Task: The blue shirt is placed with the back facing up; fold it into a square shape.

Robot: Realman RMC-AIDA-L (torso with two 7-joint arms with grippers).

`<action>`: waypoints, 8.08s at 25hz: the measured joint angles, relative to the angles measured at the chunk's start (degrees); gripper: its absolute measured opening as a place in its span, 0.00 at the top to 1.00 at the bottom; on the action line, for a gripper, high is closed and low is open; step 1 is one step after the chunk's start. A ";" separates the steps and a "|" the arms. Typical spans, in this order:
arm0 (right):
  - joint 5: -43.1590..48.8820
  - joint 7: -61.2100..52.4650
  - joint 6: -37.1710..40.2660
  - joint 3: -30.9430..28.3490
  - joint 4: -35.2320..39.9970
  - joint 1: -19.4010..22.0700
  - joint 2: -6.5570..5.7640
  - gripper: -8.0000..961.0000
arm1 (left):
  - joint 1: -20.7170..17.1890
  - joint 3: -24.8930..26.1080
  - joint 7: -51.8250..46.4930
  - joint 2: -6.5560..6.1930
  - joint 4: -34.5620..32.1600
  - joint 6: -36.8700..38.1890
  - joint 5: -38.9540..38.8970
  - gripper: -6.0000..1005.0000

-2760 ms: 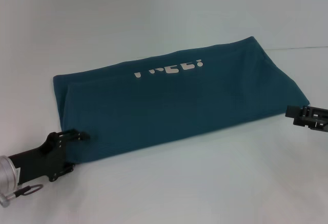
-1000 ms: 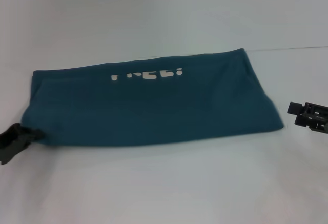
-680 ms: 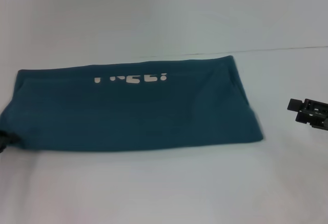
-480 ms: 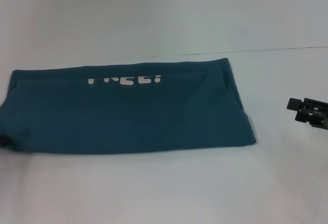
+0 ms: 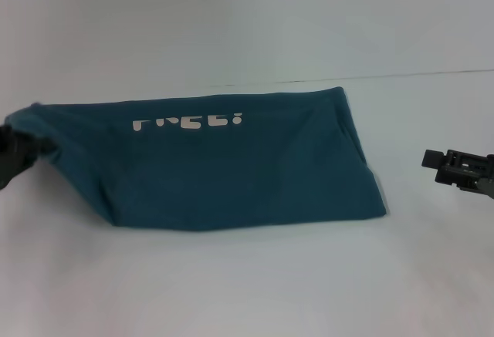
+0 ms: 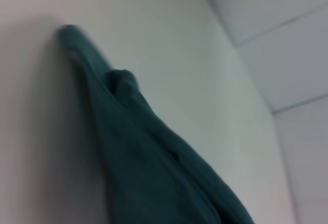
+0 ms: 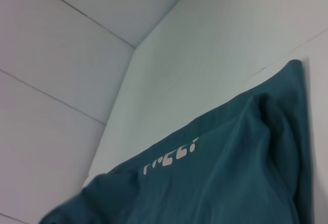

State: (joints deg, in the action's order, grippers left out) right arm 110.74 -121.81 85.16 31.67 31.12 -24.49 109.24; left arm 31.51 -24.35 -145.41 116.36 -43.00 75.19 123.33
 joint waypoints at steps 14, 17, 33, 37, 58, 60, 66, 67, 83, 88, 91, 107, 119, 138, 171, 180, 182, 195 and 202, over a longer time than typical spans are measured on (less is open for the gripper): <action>0.00 0.16 -0.16 0.27 0.00 -0.65 0.30 0.14 | 9.67 -1.79 -1.10 0.38 -2.02 7.12 -2.41 0.95; 0.00 0.17 -0.69 0.26 -0.02 -0.70 0.41 0.14 | 11.12 -4.54 -0.62 1.37 -2.01 7.22 -3.86 0.95; 1.47 0.17 -1.02 0.32 -0.83 -1.09 0.48 0.14 | 21.20 -22.63 1.83 7.77 2.05 -3.85 -7.53 0.94; 1.54 0.17 -1.45 0.32 -1.30 -1.09 0.53 0.14 | 25.90 -29.01 5.20 7.88 10.28 -10.99 -10.79 0.94; 3.18 -0.47 -3.67 0.32 -1.62 -1.17 0.34 0.14 | 25.14 -35.67 19.69 7.84 9.53 -3.61 -22.86 0.70; 3.18 -0.73 -3.65 0.33 -1.62 -1.23 0.19 0.14 | 21.59 -33.92 15.98 7.68 7.55 -3.82 -24.01 0.50; 6.52 -4.26 -3.81 0.32 -0.97 -3.21 -1.10 0.14 | 10.63 -29.74 3.90 5.55 6.25 -1.05 -24.53 0.29; 7.42 -5.06 -3.79 0.33 -0.87 -4.03 -1.46 0.14 | 9.47 -29.59 3.18 5.29 6.26 -0.29 -24.55 0.25; 33.92 -19.60 -5.78 1.67 5.76 -22.43 -4.26 0.15 | -2.02 -18.71 3.24 4.12 6.25 10.37 -18.25 0.05; 36.98 -20.98 -10.14 4.91 4.75 -25.03 -2.62 0.15 | -1.85 -18.58 3.56 4.23 6.32 10.37 -18.18 0.05; 36.70 -20.72 -13.19 5.16 4.10 -25.22 -0.84 0.15 | -1.74 -18.55 3.67 4.22 6.40 9.89 -18.16 0.05; 35.30 -16.85 -27.12 6.80 -5.37 -27.38 4.01 0.15 | -1.69 -18.06 4.79 4.31 6.68 8.78 -18.64 0.06; 35.44 -15.23 -28.71 8.96 -6.31 -27.15 4.81 0.16 | -1.99 -17.83 5.14 4.31 6.80 8.47 -18.66 0.06; 32.09 -11.97 -26.31 9.18 -6.09 -27.08 4.92 0.16 | -1.84 -17.75 5.13 4.40 6.88 7.83 -18.71 0.06; 30.24 -13.53 -30.02 12.20 -4.91 -26.19 6.20 0.42 | -1.63 -17.21 5.14 4.66 6.96 7.52 -18.74 0.06; 30.28 -13.51 -29.95 12.42 -4.66 -26.13 6.16 0.86 | -1.64 -16.77 5.18 4.66 6.96 7.52 -18.74 0.06; 30.25 -13.39 -29.96 12.44 -4.55 -26.13 6.16 0.87 | -1.70 -16.52 5.19 4.66 6.96 7.52 -18.74 0.06; 30.62 -17.93 -22.78 15.84 8.24 -26.55 6.77 0.92 | -1.63 -16.34 5.22 4.60 6.96 7.64 -18.74 0.06; 31.72 -23.53 -21.48 21.93 14.17 -26.03 6.71 0.92 | -1.55 -15.57 5.29 4.48 6.93 7.94 -18.80 0.06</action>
State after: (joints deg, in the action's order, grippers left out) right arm 142.46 -145.34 63.67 53.60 45.29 -50.52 115.95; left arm 29.96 -39.92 -140.12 120.85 -36.07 83.13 104.53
